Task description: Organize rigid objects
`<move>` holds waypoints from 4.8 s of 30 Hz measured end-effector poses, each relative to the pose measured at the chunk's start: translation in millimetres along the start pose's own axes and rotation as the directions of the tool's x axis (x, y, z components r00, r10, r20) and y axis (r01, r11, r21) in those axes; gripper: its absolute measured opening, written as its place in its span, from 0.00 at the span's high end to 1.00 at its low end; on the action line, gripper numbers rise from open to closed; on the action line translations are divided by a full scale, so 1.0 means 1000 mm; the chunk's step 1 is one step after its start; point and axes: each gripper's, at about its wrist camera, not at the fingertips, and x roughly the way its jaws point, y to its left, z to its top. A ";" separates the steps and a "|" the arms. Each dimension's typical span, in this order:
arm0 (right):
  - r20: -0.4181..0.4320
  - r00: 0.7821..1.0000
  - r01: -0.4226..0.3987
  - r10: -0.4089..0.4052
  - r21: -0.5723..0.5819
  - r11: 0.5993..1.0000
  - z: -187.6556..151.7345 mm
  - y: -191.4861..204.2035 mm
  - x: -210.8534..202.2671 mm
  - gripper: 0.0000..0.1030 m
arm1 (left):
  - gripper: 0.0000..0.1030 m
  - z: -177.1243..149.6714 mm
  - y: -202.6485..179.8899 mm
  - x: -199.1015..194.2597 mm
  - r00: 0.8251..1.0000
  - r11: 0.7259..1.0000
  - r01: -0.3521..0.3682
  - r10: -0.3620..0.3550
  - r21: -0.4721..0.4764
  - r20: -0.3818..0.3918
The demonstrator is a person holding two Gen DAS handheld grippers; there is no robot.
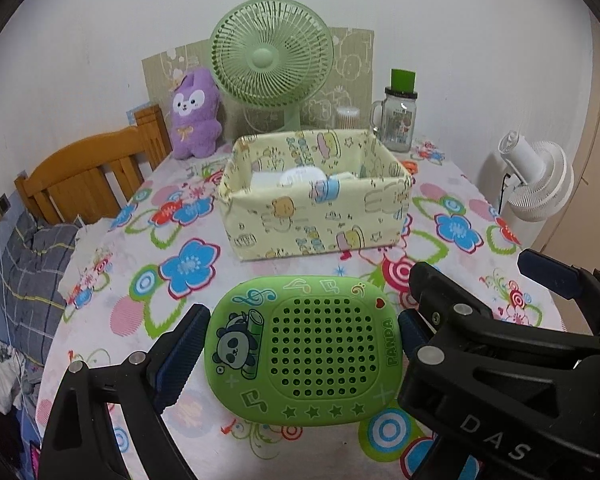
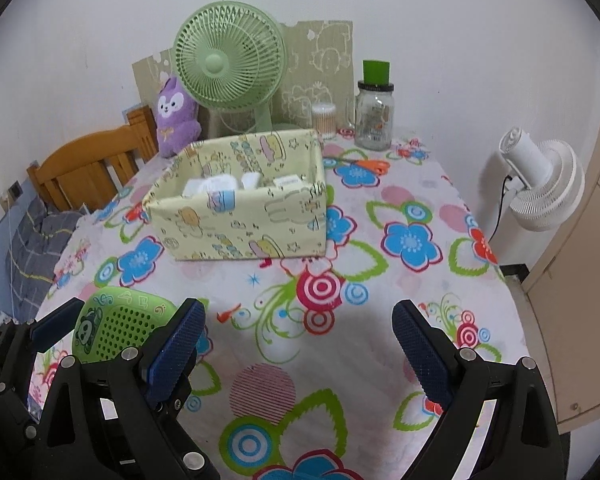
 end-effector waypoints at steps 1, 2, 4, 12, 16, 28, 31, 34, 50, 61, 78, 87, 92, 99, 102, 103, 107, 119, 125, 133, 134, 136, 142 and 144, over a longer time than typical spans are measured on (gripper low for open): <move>0.004 1.000 0.001 -0.001 0.000 1.000 0.002 0.001 -0.001 0.07 | 0.08 0.002 0.001 -0.001 1.000 1.000 0.000 0.000 0.001 0.005; 0.009 1.000 0.002 -0.002 0.001 1.000 0.004 0.001 -0.002 0.07 | 0.08 0.004 0.001 -0.002 1.000 1.000 -0.001 0.001 0.002 0.010; 0.019 1.000 0.002 -0.002 0.005 1.000 0.008 0.002 -0.004 0.07 | 0.08 0.009 0.001 -0.004 1.000 1.000 -0.004 0.004 0.006 0.020; 0.049 0.999 -0.001 0.000 0.028 1.000 0.024 0.003 -0.007 0.07 | 0.08 0.025 0.002 -0.007 0.999 1.000 -0.005 0.004 0.022 0.047; 0.059 0.998 0.002 -0.005 0.036 0.999 0.032 0.002 -0.005 0.07 | 0.08 0.035 0.003 -0.004 0.998 1.000 -0.008 0.006 0.028 0.057; 0.078 0.997 0.004 -0.008 0.049 0.999 0.062 0.003 0.009 0.07 | 0.08 0.065 0.007 0.010 0.997 0.999 -0.012 0.009 0.046 0.074; 0.086 0.996 0.004 -0.008 0.050 0.999 0.070 0.005 0.013 0.07 | 0.08 0.074 0.009 0.013 0.997 0.999 -0.013 0.010 0.048 0.080; 0.086 0.996 0.004 -0.008 0.045 0.999 0.077 0.007 0.019 0.07 | 0.08 0.079 0.011 0.018 0.997 0.999 -0.014 0.010 0.044 0.078; 0.073 0.997 0.028 -0.032 0.066 0.997 0.105 0.003 0.055 0.06 | 0.08 0.109 0.013 0.055 0.998 0.999 -0.008 0.004 0.051 0.068; 0.055 0.997 0.041 -0.046 0.082 0.996 0.123 0.000 0.088 0.06 | 0.08 0.125 0.016 0.089 0.999 0.999 -0.002 0.000 0.040 0.050; -0.002 0.998 0.070 -0.070 0.086 0.994 0.125 -0.002 0.132 0.06 | 0.08 0.128 0.020 0.141 1.000 1.000 0.012 -0.012 0.019 -0.004; -0.018 0.997 0.078 -0.077 0.087 0.993 0.124 -0.002 0.145 0.06 | 0.07 0.128 0.020 0.158 1.000 1.000 0.021 -0.020 0.020 -0.013; -0.026 0.998 0.064 -0.062 0.089 0.994 0.123 -0.001 0.145 0.06 | 0.03 0.127 0.021 0.157 0.999 0.999 0.025 -0.024 0.030 -0.021; 0.010 0.999 0.041 -0.042 0.088 0.995 0.122 0.003 0.124 0.06 | 0.00 0.127 0.024 0.131 1.000 0.999 0.004 -0.005 0.050 0.018; 0.028 0.999 0.036 -0.039 0.084 0.996 0.120 0.006 0.111 0.06 | 0.00 0.125 0.024 0.119 1.000 0.998 -0.004 0.002 0.058 0.029; 0.033 0.999 0.037 -0.039 0.081 0.996 0.120 0.007 0.108 0.06 | 0.00 0.124 0.025 0.114 0.999 0.998 -0.008 0.006 0.061 0.032; 0.053 0.998 0.035 -0.038 0.059 0.998 0.116 0.012 0.089 0.06 | 0.00 0.119 0.027 0.096 0.999 0.998 -0.010 0.007 0.064 0.042; 0.109 0.993 0.035 -0.035 -0.001 0.999 0.100 0.028 0.033 0.06 | 0.00 0.098 0.033 0.040 0.994 0.995 -0.025 0.014 0.101 0.106; 0.133 0.990 0.041 -0.039 -0.017 0.999 0.090 0.031 0.007 0.07 | 0.00 0.087 0.038 0.015 0.992 0.996 -0.012 0.000 0.092 0.126; 0.184 0.982 0.059 -0.048 -0.057 0.997 0.072 0.039 -0.033 0.06 | 0.00 0.067 0.046 -0.020 0.987 0.997 -0.014 0.001 0.081 0.158; 0.189 0.981 0.062 -0.049 -0.063 0.996 0.070 0.040 -0.037 0.06 | 0.00 0.065 0.047 -0.024 0.987 0.997 -0.013 0.000 0.080 0.160; 0.201 0.978 0.067 -0.050 -0.076 0.995 0.064 0.042 -0.047 0.04 | 0.00 0.059 0.049 -0.033 0.986 0.996 -0.014 0.000 0.083 0.167; 0.226 0.973 0.071 -0.052 -0.076 0.995 0.050 0.041 -0.071 0.03 | 0.00 0.047 0.053 -0.057 0.982 0.997 -0.014 0.000 0.073 0.190; 0.236 0.970 0.073 -0.054 -0.072 0.995 0.045 0.040 -0.079 0.03 | 0.00 0.043 0.055 -0.064 0.981 0.998 -0.011 -0.001 0.064 0.194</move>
